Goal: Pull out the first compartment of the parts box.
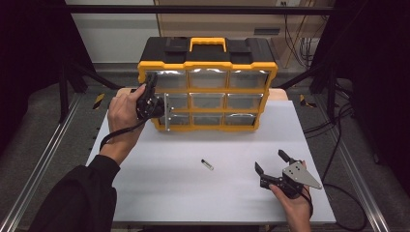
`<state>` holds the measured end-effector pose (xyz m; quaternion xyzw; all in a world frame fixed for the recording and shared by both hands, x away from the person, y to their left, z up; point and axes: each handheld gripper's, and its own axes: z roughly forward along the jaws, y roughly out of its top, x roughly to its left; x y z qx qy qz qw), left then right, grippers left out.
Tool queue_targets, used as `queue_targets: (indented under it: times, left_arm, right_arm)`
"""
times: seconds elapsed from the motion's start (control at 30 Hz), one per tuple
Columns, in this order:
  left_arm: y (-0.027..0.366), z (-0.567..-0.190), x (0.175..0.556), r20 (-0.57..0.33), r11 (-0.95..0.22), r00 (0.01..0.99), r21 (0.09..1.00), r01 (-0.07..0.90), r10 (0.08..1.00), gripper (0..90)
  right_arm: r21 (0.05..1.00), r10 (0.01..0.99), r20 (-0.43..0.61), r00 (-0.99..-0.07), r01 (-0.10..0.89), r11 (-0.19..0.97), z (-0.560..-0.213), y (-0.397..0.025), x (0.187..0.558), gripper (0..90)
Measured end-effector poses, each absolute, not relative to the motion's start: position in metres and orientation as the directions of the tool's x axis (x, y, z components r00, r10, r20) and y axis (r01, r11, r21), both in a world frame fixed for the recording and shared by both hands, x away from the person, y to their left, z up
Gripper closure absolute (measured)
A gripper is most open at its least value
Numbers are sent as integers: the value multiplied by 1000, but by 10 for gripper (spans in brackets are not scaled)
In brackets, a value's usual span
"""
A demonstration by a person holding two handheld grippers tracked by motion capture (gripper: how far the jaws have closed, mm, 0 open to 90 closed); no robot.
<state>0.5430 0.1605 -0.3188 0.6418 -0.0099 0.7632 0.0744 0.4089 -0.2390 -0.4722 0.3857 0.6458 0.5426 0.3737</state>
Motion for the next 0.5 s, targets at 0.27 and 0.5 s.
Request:
queue_targets:
  times: [0.27,0.5]
  left_arm:
    - [162,-319,530,980,-988,-163,93,-127,113,810]
    - [162,-318,520,982,-988,-155,88,-125,107,810]
  right_arm:
    - [989,902,-65,-428,95,117,-472,-238,409,69]
    - [989,902,-64,-428,94,115,-472,-237,409,69]
